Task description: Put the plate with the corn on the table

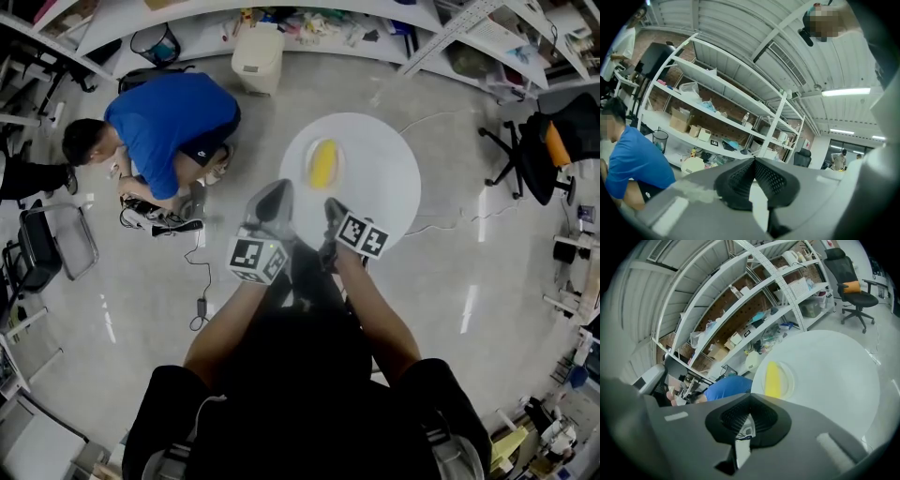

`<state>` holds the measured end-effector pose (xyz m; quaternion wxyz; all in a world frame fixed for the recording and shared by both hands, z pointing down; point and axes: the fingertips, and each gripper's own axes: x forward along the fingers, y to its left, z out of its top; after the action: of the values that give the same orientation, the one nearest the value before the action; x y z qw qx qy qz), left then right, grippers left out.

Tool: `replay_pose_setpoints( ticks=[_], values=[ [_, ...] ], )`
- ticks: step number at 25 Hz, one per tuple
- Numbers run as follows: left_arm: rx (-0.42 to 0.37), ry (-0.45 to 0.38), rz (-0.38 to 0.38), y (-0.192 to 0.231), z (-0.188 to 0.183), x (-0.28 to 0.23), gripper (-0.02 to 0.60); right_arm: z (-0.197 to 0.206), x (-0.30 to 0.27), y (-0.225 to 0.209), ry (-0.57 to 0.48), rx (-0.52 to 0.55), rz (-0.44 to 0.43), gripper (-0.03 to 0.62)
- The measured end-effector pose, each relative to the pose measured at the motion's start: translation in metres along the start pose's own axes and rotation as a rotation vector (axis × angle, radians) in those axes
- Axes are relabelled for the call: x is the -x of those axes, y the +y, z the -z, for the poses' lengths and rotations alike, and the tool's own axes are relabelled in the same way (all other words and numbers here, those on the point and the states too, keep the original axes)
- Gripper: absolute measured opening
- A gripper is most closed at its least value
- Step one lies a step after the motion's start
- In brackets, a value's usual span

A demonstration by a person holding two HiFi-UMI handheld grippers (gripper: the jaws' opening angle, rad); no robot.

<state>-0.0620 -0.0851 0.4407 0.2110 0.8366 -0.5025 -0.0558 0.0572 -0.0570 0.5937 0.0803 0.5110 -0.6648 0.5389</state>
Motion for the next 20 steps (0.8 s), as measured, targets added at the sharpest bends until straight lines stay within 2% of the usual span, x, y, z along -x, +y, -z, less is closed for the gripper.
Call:
replay_pose_setpoints(
  ticks=[8,20],
  values=[
    [-0.017,-0.024,0.024,-0.011,-0.018,0.014,0.002,-0.010,0.021,0.017,-0.048,0.026,-0.015,0.009],
    [-0.040,-0.043,0.071,-0.025,-0.035,0.024,0.002,-0.038,0.053,0.058,-0.176,0.122,-0.067,0.009]
  ],
)
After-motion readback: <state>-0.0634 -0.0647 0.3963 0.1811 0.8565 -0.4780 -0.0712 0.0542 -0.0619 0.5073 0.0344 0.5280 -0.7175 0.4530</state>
